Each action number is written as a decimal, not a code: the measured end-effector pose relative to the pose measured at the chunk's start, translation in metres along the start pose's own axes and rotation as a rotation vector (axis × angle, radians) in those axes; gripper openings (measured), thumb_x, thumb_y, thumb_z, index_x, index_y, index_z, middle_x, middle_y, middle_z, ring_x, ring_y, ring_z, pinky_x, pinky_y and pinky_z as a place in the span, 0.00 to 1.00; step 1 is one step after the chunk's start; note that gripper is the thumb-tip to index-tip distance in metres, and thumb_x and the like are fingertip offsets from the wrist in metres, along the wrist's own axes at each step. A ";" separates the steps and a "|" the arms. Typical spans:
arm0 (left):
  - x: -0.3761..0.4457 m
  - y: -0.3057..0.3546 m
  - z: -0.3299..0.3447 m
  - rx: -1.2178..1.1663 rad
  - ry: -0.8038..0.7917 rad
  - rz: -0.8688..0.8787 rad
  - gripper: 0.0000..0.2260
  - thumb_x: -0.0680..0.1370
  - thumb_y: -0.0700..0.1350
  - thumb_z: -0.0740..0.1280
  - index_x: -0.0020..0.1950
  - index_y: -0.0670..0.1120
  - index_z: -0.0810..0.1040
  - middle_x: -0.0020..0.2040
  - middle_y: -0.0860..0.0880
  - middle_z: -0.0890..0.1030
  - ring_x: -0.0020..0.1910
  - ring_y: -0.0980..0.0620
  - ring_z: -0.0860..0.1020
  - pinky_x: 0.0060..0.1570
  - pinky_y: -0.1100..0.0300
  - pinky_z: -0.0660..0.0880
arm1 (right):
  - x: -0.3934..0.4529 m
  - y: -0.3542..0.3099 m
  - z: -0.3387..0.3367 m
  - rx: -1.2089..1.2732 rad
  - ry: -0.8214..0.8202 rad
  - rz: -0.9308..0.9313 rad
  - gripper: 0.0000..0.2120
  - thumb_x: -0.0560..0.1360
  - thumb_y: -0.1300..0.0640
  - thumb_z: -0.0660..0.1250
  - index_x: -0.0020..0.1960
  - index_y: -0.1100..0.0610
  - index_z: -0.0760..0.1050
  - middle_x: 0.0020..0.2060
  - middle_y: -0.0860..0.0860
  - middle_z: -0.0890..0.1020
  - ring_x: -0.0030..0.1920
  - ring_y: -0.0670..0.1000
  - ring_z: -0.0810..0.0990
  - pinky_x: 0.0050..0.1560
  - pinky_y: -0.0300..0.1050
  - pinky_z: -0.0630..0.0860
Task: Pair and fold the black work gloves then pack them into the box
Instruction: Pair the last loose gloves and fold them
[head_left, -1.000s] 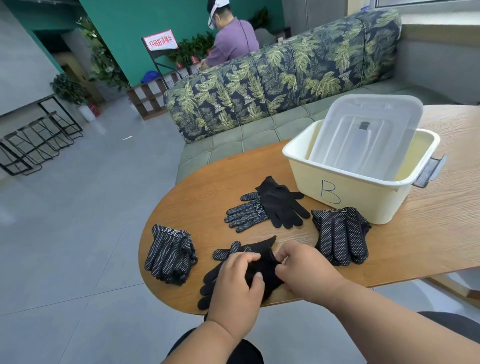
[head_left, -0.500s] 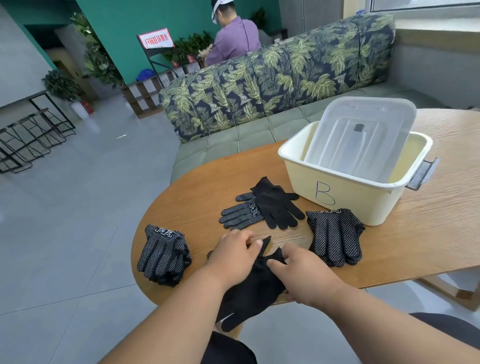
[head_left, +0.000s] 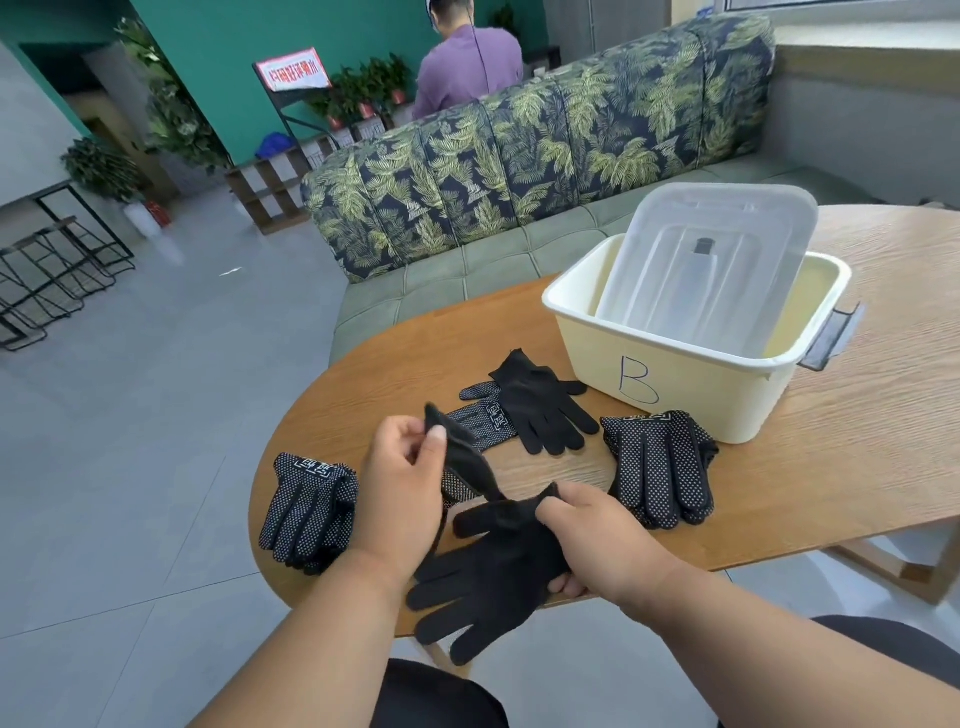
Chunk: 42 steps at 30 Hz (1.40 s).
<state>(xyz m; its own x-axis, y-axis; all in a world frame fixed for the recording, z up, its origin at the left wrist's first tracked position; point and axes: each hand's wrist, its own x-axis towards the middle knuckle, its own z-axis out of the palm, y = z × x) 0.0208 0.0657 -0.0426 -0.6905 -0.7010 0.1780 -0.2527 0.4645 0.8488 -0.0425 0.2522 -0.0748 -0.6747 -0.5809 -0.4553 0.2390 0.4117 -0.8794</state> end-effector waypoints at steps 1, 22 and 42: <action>-0.003 0.004 -0.007 -0.065 0.028 -0.019 0.03 0.83 0.51 0.67 0.54 0.55 0.74 0.50 0.53 0.84 0.49 0.57 0.82 0.51 0.58 0.77 | -0.002 -0.001 0.001 0.058 -0.016 0.000 0.12 0.82 0.53 0.57 0.54 0.55 0.77 0.45 0.57 0.87 0.35 0.56 0.85 0.36 0.47 0.81; -0.016 0.021 -0.048 -0.312 0.206 -0.146 0.03 0.82 0.49 0.69 0.54 0.51 0.79 0.48 0.52 0.86 0.48 0.56 0.85 0.46 0.57 0.81 | 0.003 0.001 0.002 0.182 0.069 0.000 0.12 0.82 0.50 0.58 0.53 0.51 0.80 0.48 0.55 0.86 0.39 0.55 0.87 0.47 0.54 0.85; -0.017 0.041 -0.067 0.089 0.108 -0.037 0.09 0.77 0.54 0.75 0.53 0.59 0.77 0.48 0.59 0.83 0.48 0.58 0.82 0.45 0.58 0.80 | 0.001 -0.001 0.002 0.233 0.051 -0.044 0.11 0.84 0.54 0.58 0.54 0.54 0.80 0.47 0.54 0.85 0.49 0.54 0.84 0.38 0.44 0.82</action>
<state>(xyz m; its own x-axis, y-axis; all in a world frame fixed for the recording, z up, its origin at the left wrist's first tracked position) 0.0673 0.0610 0.0226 -0.6042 -0.7703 0.2040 -0.3391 0.4802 0.8089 -0.0424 0.2494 -0.0747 -0.7212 -0.5557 -0.4135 0.3592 0.2104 -0.9092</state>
